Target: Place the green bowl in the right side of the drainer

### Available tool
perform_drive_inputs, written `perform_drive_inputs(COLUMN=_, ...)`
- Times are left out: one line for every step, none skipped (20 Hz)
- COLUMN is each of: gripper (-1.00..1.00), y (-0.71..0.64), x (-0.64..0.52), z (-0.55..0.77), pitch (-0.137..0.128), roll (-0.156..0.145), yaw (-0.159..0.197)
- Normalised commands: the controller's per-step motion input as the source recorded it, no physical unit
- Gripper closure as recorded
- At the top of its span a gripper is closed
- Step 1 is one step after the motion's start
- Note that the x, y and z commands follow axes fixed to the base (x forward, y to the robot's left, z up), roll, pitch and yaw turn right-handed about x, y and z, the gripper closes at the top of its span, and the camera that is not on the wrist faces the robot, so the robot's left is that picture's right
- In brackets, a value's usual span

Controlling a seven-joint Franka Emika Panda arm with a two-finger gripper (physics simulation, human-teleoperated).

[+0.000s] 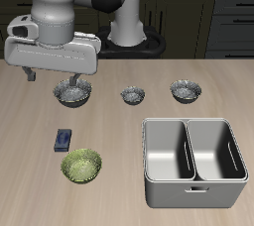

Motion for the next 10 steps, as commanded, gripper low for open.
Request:
perform_drive_inputs(gripper=-1.00, y=0.00, x=-0.02, z=-0.32, pitch=0.050, roll=0.096, yaw=-0.192)
perform_drive_inputs(gripper=-1.00, y=0.00, x=-0.02, z=-0.24, pitch=-0.052, roll=-0.028, yaw=-0.016)
perform_drive_inputs(gripper=-1.00, y=0.02, x=0.01, z=-0.24, pitch=-0.021, roll=-0.038, yaw=0.110)
perform_drive_inputs(gripper=-1.00, y=0.02, x=0.00, z=-0.21, pitch=0.017, roll=0.036, yaw=-0.177)
perform_drive_inputs(gripper=-1.00, y=0.03, x=0.03, z=-0.20, pitch=0.007, roll=0.001, yaw=0.045)
perform_drive_inputs(gripper=-1.00, y=-0.04, x=0.07, z=-0.28, pitch=0.015, roll=-0.028, yaw=-0.002)
perform_drive_inputs(gripper=-1.00, y=-0.01, x=0.07, z=-0.31, pitch=0.057, roll=0.017, yaw=-0.068)
perform_drive_inputs(gripper=-1.00, y=0.04, x=0.08, z=-0.33, pitch=0.039, roll=0.020, yaw=-0.023)
perform_drive_inputs(gripper=-1.00, y=0.08, x=0.05, z=-0.34, pitch=0.017, roll=-0.020, yaw=0.056)
perform_drive_inputs(gripper=-1.00, y=0.09, x=0.09, z=-0.38, pitch=0.054, roll=0.037, yaw=-0.017)
